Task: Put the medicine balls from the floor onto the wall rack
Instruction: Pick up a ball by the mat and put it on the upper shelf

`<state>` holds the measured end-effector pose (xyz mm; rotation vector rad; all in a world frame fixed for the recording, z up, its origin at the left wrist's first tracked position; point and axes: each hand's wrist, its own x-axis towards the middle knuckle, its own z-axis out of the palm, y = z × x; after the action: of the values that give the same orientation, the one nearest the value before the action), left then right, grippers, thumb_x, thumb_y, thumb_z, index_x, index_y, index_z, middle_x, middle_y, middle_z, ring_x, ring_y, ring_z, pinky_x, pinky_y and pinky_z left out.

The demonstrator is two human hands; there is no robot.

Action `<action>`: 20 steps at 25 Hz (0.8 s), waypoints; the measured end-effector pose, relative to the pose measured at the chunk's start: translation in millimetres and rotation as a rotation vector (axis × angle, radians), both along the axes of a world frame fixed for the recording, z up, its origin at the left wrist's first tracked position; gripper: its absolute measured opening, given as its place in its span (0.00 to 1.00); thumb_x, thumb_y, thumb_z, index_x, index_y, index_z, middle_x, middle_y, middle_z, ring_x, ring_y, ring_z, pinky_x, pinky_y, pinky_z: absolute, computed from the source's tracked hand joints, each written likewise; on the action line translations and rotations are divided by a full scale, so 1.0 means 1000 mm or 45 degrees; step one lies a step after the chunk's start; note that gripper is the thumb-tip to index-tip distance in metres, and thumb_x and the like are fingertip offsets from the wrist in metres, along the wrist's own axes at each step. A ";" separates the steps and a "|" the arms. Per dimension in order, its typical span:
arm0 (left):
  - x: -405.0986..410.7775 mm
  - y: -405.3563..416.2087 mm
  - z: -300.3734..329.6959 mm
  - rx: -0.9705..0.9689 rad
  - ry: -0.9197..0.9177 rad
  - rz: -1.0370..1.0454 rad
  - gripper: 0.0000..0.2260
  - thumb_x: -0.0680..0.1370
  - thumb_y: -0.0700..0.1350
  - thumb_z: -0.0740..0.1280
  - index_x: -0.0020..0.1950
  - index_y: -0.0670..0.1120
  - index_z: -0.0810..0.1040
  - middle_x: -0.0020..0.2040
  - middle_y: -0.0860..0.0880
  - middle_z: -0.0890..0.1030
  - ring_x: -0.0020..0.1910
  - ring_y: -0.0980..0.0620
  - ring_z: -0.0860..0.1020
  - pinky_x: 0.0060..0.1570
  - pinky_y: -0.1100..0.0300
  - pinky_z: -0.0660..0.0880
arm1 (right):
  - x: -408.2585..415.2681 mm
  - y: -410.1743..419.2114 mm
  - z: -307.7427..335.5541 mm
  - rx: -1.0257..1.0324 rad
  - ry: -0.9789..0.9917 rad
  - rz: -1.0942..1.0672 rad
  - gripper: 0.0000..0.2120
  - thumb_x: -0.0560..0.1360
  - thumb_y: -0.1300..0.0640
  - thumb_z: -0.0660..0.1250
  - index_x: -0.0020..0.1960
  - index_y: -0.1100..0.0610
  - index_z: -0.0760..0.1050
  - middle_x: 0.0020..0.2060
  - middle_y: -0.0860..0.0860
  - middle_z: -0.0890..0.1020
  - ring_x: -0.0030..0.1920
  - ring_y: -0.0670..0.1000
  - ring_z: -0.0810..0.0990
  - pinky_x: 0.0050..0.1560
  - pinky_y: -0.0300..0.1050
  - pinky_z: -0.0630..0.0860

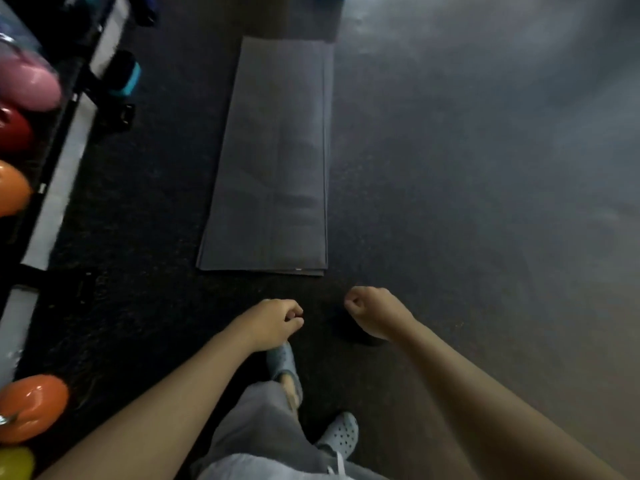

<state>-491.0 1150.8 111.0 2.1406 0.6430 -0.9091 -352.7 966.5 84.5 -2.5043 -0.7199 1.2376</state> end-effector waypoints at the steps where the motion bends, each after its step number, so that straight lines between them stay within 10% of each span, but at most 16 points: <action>1: 0.010 -0.008 -0.008 -0.015 0.013 -0.001 0.18 0.84 0.54 0.64 0.73 0.53 0.76 0.70 0.51 0.79 0.66 0.52 0.78 0.65 0.54 0.76 | 0.006 -0.008 -0.010 -0.013 0.023 -0.017 0.13 0.84 0.48 0.60 0.64 0.49 0.79 0.54 0.51 0.85 0.49 0.50 0.83 0.52 0.50 0.82; 12: 0.111 -0.067 -0.168 -0.236 0.327 0.242 0.12 0.83 0.50 0.65 0.65 0.51 0.80 0.62 0.49 0.82 0.60 0.51 0.80 0.64 0.51 0.78 | 0.076 -0.086 -0.153 -0.152 0.272 -0.596 0.13 0.84 0.52 0.61 0.61 0.53 0.82 0.56 0.56 0.86 0.56 0.56 0.83 0.55 0.50 0.76; 20: 0.149 -0.130 -0.402 -0.155 0.420 0.893 0.16 0.83 0.52 0.67 0.69 0.50 0.78 0.65 0.48 0.80 0.58 0.50 0.78 0.55 0.53 0.74 | 0.132 -0.136 -0.381 -0.263 0.430 -1.074 0.14 0.82 0.52 0.62 0.60 0.57 0.81 0.56 0.59 0.86 0.59 0.62 0.84 0.64 0.63 0.80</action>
<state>-342.1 1021.2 -290.9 1.4854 1.3539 -0.8661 -220.6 830.7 -296.5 -2.2238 0.5256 1.3478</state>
